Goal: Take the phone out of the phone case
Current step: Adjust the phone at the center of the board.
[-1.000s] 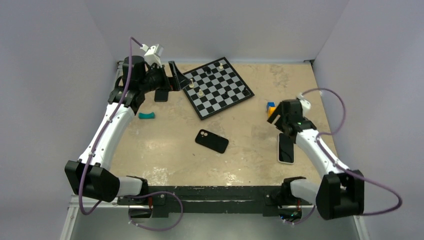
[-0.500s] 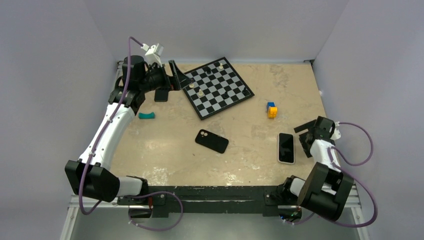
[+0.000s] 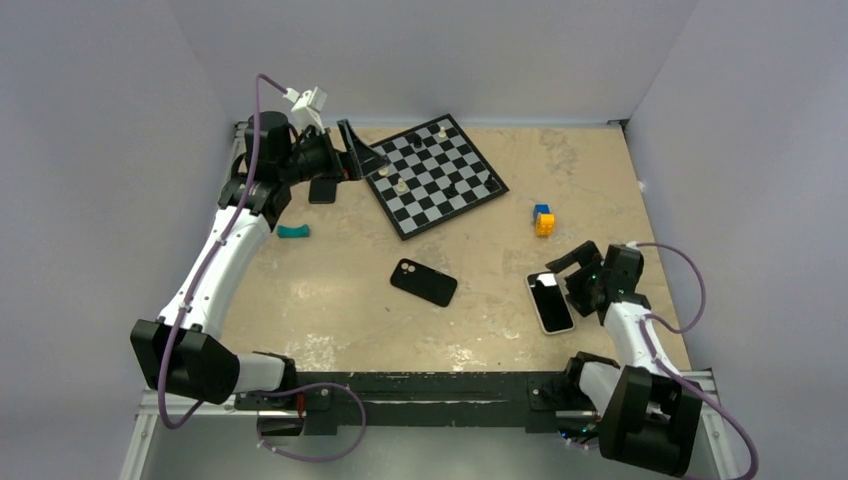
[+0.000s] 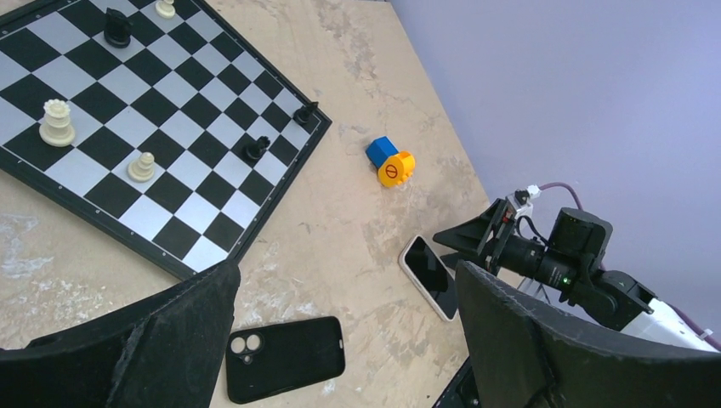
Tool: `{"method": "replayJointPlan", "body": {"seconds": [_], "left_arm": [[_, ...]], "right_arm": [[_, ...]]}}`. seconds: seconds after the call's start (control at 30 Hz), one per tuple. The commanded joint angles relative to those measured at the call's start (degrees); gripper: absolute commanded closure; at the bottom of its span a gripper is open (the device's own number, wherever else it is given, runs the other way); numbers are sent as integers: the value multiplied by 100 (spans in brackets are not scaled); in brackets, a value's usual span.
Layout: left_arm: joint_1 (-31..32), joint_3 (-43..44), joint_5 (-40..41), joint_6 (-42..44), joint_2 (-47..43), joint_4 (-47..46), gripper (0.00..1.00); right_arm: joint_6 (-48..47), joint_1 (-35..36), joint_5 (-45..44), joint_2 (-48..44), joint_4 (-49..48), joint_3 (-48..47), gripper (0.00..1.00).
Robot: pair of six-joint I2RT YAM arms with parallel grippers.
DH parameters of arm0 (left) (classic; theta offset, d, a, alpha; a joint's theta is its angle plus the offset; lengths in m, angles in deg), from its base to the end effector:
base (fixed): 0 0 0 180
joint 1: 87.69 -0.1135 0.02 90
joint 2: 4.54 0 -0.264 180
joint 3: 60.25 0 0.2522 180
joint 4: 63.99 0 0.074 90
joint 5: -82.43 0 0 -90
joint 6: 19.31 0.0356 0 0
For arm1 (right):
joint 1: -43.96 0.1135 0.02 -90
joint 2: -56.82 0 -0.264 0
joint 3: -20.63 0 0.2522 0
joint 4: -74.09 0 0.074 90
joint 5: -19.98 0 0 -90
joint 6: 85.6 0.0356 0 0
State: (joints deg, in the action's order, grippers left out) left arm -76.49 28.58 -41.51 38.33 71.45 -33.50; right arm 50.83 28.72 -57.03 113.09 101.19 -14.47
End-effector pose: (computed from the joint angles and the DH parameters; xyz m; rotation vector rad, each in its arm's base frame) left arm 0.2911 -0.0779 0.3943 0.0686 1.9664 -1.0652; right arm 0.1767 -0.0398 0.1609 1.1642 2.1576 0.5196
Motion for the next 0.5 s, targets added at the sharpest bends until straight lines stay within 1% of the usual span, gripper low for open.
{"method": "replayJointPlan", "body": {"seconds": [0.0,0.1,0.2,0.27,0.3,0.37,0.47], "left_arm": [[-51,-58,-157,-114,16,-320,0],[-48,-62,-153,-96,55,-307,0],[-48,-54,-144,-84,84,-293,0],[-47,-60,-155,-89,97,-299,0],[-48,-58,-155,-72,105,-297,0],[-40,-62,-96,-29,121,-266,0],[-47,-30,-83,10,169,-200,0]], "right_arm": [[-63,345,36,-149,375,-18,2],[-443,589,-307,47,744,-294,2],[-591,641,-568,58,984,-387,2],[-384,639,-487,46,796,-317,2],[-227,591,-672,99,860,-325,2],[10,570,-1121,380,1315,-539,2],[20,571,-1281,885,1773,-790,4]]}}
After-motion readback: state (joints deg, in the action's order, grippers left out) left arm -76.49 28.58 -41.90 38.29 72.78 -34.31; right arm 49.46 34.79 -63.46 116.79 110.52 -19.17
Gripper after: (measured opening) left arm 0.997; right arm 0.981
